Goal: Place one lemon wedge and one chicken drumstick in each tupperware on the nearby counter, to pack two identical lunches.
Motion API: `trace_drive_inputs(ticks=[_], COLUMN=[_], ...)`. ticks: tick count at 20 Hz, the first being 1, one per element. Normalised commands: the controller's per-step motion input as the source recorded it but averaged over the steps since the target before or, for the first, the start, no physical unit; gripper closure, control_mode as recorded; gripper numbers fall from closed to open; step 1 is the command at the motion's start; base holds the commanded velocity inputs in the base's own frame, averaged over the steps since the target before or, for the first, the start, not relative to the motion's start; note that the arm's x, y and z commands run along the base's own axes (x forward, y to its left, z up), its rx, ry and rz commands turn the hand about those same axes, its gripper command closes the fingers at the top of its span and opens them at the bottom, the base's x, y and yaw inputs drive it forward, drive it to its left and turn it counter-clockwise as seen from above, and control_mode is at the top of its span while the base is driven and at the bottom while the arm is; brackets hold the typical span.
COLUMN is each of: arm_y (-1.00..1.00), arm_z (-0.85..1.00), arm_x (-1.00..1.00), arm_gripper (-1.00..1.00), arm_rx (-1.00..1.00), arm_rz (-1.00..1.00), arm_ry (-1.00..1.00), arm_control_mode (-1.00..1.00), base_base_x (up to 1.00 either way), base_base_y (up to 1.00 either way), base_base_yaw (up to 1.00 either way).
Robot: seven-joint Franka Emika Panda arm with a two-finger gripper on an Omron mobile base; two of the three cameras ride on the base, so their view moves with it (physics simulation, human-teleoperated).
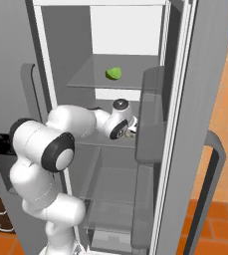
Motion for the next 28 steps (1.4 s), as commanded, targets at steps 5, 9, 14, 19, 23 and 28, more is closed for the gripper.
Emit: trace_drive_inputs(ticks=[5, 9, 14, 19, 23, 28], arm_y=[0.20, 0.16, 0.19, 0.28, 0.27, 0.00], arm_z=[0.52, 0.92, 0.78, 0.25, -0.01, 0.00], arm_x=[-0.91, -0.88, -0.89, -0.83, -0.65, 0.00], arm_gripper=[1.00, 1.00, 1.00, 1.00, 1.00, 1.00], arm_rx=[0.00, 0.00, 0.00, 0.00, -0.01, 0.00], arm_rz=[0.00, 0.00, 0.00, 0.00, 0.03, 0.00], arm_ry=[-0.03, 0.00, 0.00, 0.00, 0.00, 0.00], arm_control_mode=[-1.00, -1.00, -1.00, -1.00, -1.00, 1.00], base_base_x=[0.00, 0.00, 0.00, 0.00, 0.00, -1.00], base_base_y=[0.00, 0.00, 0.00, 0.00, 0.00, 0.22], base_base_yaw=[0.00, 0.00, 0.00, 0.00, 0.00, 0.07])
